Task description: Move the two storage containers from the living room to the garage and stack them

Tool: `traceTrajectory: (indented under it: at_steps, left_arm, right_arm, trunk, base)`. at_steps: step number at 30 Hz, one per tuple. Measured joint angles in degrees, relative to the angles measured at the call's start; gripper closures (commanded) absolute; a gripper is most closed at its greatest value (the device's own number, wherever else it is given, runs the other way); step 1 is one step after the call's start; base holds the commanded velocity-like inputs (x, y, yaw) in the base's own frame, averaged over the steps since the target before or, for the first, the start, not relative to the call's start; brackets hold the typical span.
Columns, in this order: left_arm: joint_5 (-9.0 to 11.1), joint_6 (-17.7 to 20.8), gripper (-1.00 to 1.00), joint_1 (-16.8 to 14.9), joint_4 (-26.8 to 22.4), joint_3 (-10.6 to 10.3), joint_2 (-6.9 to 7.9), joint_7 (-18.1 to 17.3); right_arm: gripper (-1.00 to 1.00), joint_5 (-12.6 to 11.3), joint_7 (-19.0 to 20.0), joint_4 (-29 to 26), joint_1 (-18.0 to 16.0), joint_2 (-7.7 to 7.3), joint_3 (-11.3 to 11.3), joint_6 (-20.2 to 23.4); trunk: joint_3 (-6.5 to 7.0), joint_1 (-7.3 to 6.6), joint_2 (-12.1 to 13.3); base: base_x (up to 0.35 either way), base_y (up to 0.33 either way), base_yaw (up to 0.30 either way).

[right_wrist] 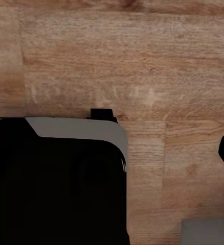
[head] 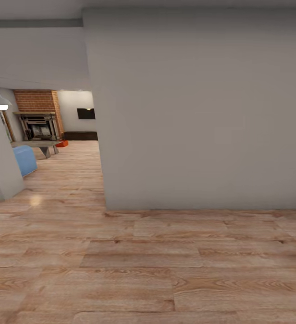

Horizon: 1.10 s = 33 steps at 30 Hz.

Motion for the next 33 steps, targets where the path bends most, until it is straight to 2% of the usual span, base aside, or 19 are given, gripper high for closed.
traceTrajectory:
  at_steps: [33]
  left_arm:
    - [0.0, 0.0, -1.00, 0.0, 0.0, 0.0, -0.02, 0.0]
  right_arm:
    - [-1.00, 0.2, 0.0, -0.1, 0.0, 0.07, 0.2, -0.3]
  trunk:
    - [0.50, 0.00, 0.0]
  base:
    - [0.324, 0.000, 0.287]
